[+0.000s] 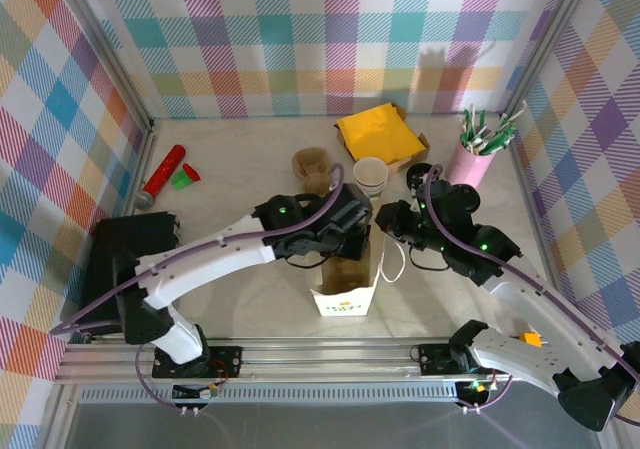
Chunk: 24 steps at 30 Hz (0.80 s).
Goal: Pack the takeout coffee
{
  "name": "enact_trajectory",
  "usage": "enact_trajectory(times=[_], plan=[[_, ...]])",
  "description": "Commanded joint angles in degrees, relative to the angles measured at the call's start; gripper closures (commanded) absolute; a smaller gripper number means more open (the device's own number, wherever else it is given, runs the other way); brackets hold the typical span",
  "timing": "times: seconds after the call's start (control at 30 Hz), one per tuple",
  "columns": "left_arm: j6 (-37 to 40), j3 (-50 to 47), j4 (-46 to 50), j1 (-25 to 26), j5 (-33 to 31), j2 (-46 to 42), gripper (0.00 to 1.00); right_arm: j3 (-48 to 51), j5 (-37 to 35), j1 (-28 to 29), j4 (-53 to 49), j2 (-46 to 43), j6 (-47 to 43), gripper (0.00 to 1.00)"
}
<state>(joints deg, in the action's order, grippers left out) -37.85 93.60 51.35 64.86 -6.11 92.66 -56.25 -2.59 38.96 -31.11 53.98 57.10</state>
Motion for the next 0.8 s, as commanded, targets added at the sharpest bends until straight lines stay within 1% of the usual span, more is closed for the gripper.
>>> enact_trajectory(times=[0.0,0.13,0.23,0.4,0.57,0.77], plan=[[-2.11,0.48,2.49,0.4,-2.18,2.26,0.93,0.31,-1.09,-0.16,0.62,-0.25,2.36,0.91],[-2.83,-2.49,0.49,-0.12,-1.87,4.21,0.93,1.41,-1.73,-0.17,0.56,-1.3,3.33,0.91],[-2.91,-5.05,-2.04,-1.52,1.87,5.47,0.93,2.34,-2.16,-0.18,0.31,-1.91,4.49,0.91],[-2.26,-7.42,-5.56,-2.49,4.92,7.32,0.95,3.42,-1.9,-0.2,0.81,-2.2,4.97,0.91],[-2.23,-9.12,-7.62,-3.57,5.94,8.9,0.98,4.0,-1.47,-0.2,1.32,-2.14,5.4,0.91],[-2.4,-12.06,-10.79,-4.7,7.54,10.63,0.99,4.54,-1.45,-0.18,1.65,-2.37,5.53,0.92]])
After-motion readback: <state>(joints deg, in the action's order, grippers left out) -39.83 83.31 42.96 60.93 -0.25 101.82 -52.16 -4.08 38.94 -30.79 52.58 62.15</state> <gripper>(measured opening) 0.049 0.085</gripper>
